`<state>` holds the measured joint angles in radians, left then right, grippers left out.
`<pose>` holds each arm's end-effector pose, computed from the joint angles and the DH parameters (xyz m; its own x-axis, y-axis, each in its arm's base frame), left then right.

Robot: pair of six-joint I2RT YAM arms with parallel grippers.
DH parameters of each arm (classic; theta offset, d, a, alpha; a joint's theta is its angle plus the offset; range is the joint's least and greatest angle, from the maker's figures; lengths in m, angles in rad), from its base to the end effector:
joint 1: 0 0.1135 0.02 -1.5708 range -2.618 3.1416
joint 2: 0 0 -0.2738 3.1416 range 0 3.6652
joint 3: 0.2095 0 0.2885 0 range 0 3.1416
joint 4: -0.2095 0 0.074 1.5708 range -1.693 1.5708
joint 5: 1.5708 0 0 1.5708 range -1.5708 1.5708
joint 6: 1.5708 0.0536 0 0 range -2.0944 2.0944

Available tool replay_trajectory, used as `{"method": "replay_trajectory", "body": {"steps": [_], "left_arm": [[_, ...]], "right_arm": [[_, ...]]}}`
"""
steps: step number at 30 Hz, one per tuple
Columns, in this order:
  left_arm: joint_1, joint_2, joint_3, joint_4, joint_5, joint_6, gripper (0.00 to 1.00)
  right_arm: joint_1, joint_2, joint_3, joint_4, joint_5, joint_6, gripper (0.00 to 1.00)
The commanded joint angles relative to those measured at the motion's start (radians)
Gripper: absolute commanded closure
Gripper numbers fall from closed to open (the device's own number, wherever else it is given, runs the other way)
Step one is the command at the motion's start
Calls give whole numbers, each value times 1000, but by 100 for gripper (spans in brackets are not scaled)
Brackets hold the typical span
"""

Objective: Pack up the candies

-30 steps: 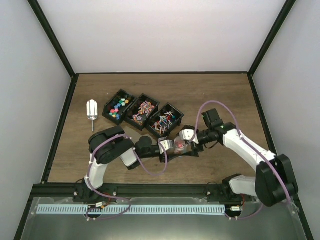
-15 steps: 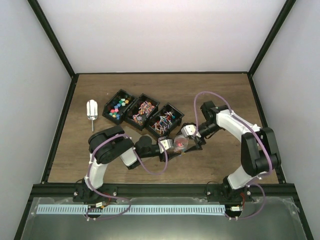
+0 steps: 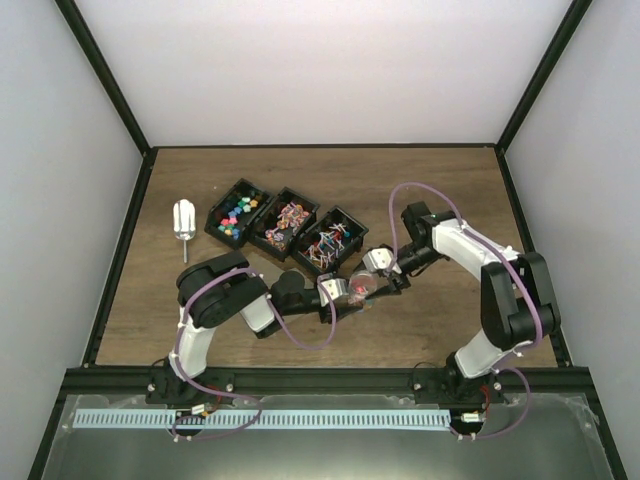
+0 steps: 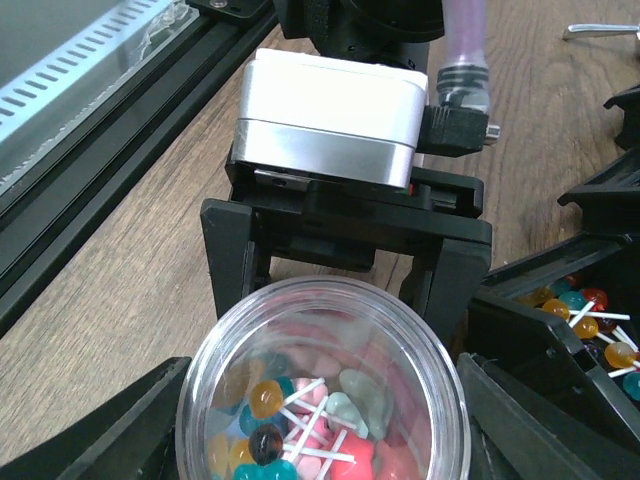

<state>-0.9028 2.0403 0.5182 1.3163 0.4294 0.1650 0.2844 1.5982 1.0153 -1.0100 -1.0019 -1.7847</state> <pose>0.1916 -0.2789 0.0537 0.0339 0.1982 -0.9796 0.9739 0.2136 0.0769 0.2694 0.1258 0.1791 0.3339 -0.4509 -0.8278 -0.9094 -0.3850 -0.1572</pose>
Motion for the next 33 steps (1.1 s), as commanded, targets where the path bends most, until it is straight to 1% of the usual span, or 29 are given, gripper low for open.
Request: {"method": "replay_trajectory", "body": {"steps": [1,6,11,12,14,16,17,20,23,24,27,30,31,33], "left_arm": [[5,12,11,11,-6,2,41],[7,12,14,8,-24,-13,41],[7,11,15,9,-51,-30,41],[7,12,16,10,-57,-33,41],[7,16,19,10,-70,-40,41],[7,20,24,10,-77,-43,41],[7,22,25,9,-81,-44,41],[7,23,28,6,-85,-42,41],[7,24,28,3,-81,-41,41],[7,25,28,4,-79,-40,41],[7,27,29,3,-75,-39,41],[7,29,30,5,-71,-35,41],[7,27,29,6,-69,-32,41],[7,25,26,8,-60,-28,41]], "right_arm": [[-4,-47,-48,79,-21,111,43],[-5,-109,-123,231,-29,311,45],[3,-207,-224,406,-6,584,46],[8,-243,-249,443,4,660,46],[26,-292,-299,511,37,752,46],[49,-336,-352,575,63,835,54],[60,-353,-369,589,70,853,54],[70,-393,-407,627,89,902,43],[70,-412,-416,633,109,916,34],[70,-418,-419,633,114,912,30],[66,-434,-421,633,112,884,16],[52,-434,-406,576,73,798,3],[46,-433,-399,552,59,765,1],[33,-428,-379,521,42,715,0]]}}
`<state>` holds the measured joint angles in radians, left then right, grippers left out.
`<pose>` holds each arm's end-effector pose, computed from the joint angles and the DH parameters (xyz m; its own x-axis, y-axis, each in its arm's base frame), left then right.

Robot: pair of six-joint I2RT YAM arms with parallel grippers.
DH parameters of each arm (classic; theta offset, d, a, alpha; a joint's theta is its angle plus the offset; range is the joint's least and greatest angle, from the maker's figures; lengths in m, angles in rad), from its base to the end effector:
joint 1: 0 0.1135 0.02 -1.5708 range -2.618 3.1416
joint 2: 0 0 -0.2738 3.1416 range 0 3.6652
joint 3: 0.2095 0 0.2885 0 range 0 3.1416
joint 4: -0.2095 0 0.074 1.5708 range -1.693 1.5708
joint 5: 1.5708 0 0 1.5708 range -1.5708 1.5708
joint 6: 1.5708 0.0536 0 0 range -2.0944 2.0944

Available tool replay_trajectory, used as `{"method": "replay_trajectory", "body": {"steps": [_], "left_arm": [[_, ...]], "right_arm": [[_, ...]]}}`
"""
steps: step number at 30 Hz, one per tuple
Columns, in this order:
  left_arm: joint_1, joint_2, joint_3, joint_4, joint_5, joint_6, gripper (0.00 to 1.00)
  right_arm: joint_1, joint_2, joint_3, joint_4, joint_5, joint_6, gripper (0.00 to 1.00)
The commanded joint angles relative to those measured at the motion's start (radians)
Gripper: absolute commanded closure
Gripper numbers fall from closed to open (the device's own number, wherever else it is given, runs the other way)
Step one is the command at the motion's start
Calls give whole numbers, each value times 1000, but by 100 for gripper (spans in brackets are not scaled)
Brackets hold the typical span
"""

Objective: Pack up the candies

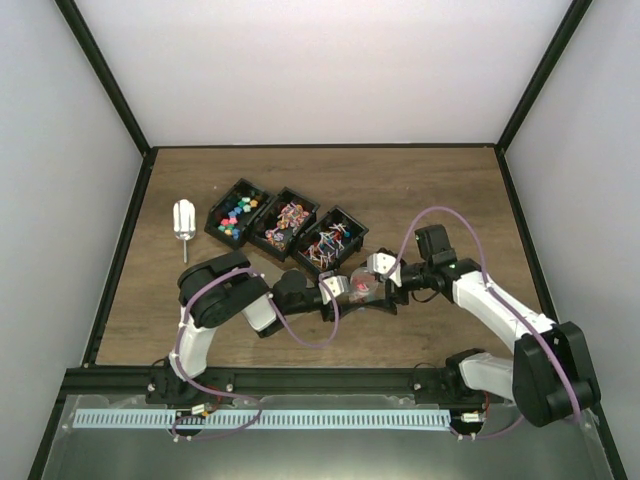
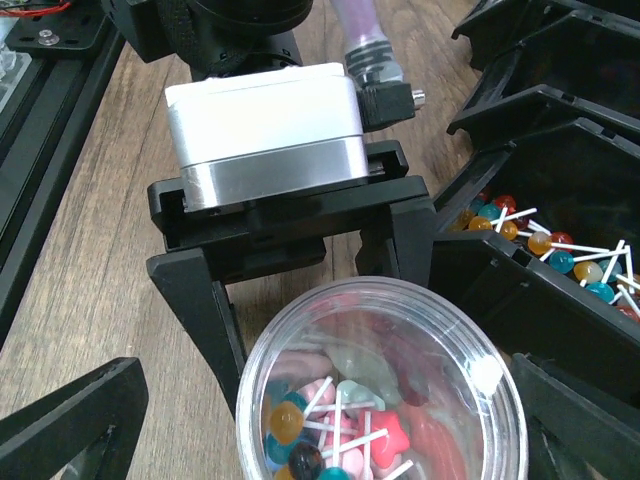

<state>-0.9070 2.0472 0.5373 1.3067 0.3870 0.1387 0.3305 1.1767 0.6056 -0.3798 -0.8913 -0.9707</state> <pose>0.1958 -0.2832 0.0538 0.0092 0.1960 -0.9806 0.9652 0.2547 0.0600 0.2204 0.1197 0.1766 0.0863 -0.5187 -0.8506 -0.9919 0.0349 -0.1219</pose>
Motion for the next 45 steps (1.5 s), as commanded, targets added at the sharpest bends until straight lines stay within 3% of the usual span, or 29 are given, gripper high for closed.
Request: {"method": "replay_trajectory", "body": {"steps": [1,4,12,16,28,34,38,45], "left_arm": [[11,18,5,20,-13,0,41],[11,20,0,25,6,7,41],[11,22,-2,29,27,23,41],[12,26,2,29,24,26,41],[11,32,7,29,27,16,41],[12,31,8,26,26,19,41],[11,32,11,20,20,12,41],[12,30,13,19,13,9,41]], "right_arm": [[-21,1,43,-121,-75,-123,0],[-62,65,116,-199,-106,-217,0],[-116,367,400,-723,-175,-818,0],[-113,420,437,-806,-158,-948,0],[-92,464,459,-691,-170,-885,8],[-86,458,450,-655,-179,-857,27],[-84,423,407,-597,-180,-772,39],[-84,296,245,-360,-167,-514,44]]}}
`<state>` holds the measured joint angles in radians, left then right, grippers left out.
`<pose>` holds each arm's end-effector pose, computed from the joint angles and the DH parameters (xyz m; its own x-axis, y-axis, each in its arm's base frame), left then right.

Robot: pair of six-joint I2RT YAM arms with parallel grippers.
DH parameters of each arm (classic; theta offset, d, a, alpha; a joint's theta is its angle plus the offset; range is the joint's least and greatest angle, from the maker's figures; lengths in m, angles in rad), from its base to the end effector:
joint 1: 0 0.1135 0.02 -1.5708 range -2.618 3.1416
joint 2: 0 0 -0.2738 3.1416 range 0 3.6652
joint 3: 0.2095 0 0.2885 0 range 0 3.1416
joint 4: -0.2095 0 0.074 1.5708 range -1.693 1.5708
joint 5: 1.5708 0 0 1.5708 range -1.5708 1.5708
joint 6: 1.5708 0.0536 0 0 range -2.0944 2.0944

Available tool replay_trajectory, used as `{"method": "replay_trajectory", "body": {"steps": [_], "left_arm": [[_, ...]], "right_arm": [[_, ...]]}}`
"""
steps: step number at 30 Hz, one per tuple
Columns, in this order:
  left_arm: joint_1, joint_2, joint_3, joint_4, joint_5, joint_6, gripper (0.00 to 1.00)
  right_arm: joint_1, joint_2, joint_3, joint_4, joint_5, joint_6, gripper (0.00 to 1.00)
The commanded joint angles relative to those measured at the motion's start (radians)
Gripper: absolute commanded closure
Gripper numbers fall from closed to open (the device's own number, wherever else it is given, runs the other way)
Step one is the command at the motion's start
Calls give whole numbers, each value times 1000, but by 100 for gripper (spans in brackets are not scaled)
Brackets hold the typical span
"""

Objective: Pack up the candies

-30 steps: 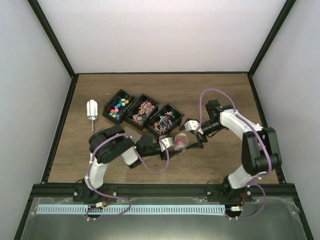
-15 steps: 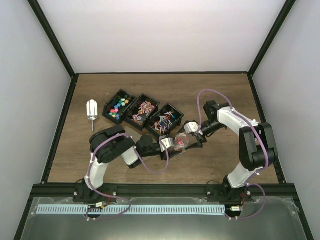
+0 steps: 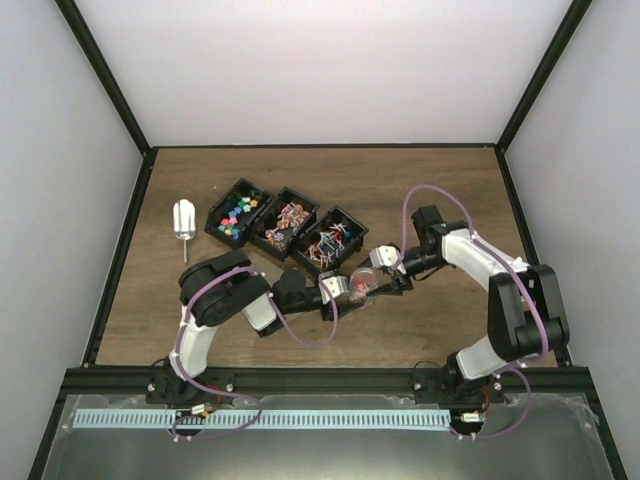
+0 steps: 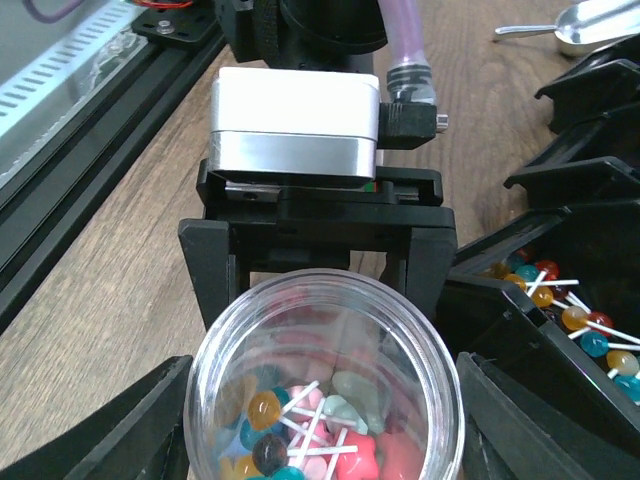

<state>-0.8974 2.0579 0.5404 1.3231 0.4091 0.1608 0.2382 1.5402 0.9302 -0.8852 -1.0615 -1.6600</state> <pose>0.1978 -0.2822 0.0531 0.0349 0.1918 -0.9808 0.9675 0.2395 0.0812 0.2658 0.1127 0.1748 0.2647 -0.4355 -0.8604 -0.9492 -0.2752 -0.1528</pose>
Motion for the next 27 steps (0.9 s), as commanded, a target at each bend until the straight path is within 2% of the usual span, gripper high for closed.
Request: {"method": "replay_trajectory", "body": {"steps": [1,7,11,13,19,27], "left_arm": [[2,19,10,3,-10,-13,41],[2,21,10,-1,-21,-21,41],[3,24,13,-2,-31,-29,41],[3,26,15,-2,-33,-31,41],[4,23,13,0,-36,-30,39],[5,15,6,15,-21,-24,35]], "right_arm": [[8,-88,-105,187,3,227,45],[33,-188,-228,452,47,592,45],[57,-271,-319,536,103,731,45],[62,-296,-349,528,102,741,42],[62,-340,-379,519,117,719,23],[43,-363,-366,492,106,703,11]]}}
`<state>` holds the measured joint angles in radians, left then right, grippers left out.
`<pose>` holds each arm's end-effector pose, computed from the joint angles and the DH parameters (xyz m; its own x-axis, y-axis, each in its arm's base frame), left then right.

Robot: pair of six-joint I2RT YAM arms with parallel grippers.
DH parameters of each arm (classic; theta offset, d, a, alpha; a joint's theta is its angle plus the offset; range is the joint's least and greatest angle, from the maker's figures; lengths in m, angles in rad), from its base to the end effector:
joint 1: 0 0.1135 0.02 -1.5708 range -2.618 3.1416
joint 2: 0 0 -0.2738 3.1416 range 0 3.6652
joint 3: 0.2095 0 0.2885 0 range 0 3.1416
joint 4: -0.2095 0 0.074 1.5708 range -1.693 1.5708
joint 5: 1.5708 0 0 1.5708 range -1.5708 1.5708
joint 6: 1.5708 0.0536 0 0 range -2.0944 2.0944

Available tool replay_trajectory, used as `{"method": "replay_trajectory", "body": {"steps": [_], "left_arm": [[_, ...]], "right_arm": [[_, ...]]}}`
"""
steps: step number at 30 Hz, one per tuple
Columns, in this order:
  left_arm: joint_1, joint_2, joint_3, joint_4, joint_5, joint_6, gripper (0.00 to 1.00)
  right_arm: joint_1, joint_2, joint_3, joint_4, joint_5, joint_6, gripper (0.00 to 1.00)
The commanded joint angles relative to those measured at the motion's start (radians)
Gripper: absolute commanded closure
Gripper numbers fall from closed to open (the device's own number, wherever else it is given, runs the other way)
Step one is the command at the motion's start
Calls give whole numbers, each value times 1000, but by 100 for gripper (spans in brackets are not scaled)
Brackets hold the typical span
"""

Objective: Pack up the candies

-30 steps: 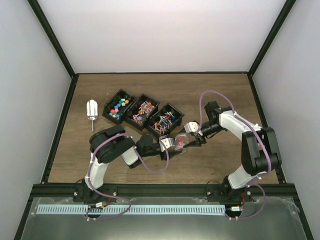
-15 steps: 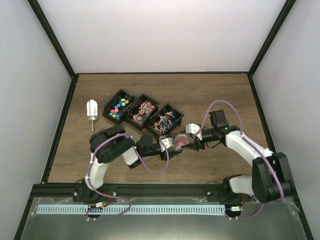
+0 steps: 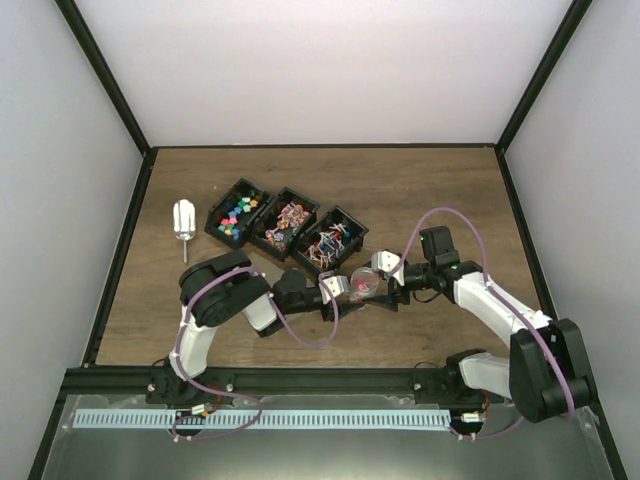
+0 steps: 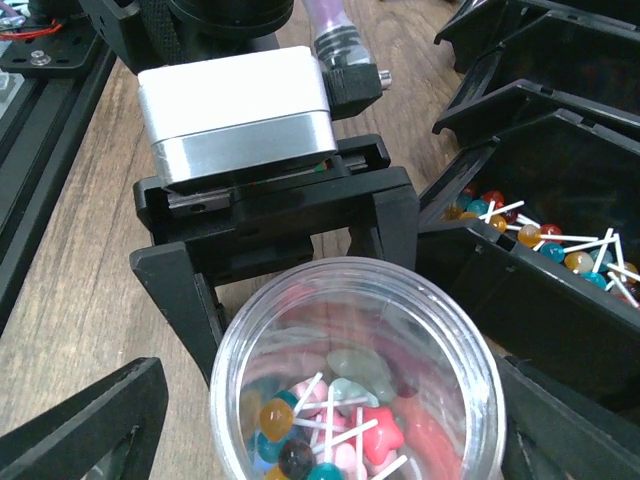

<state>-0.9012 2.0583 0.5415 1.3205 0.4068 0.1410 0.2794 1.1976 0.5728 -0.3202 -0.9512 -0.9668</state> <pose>0.1970 -0.2831 0.0528 0.0152 0.1887 -0.9819 0.9684 0.2416 0.0614 0.2242 0.1097 0.1668 0.0666 -0.4781 -0.8758 -0.9925 0.0584 -0.1074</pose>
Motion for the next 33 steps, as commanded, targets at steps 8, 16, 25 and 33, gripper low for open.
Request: {"method": "replay_trajectory", "body": {"steps": [8,16,25,33], "left_arm": [[10,-2,-31,34,-34,1,1],[12,-73,-98,5,-16,15,0],[12,-315,-225,-165,45,19,0],[63,-716,-227,-590,28,-59,0]], "right_arm": [[-4,-57,9,-61,-23,51,0],[-5,-120,16,-77,-51,74,0],[-6,-192,32,-98,-87,106,0],[-6,-170,125,3,-47,349,0]]}}
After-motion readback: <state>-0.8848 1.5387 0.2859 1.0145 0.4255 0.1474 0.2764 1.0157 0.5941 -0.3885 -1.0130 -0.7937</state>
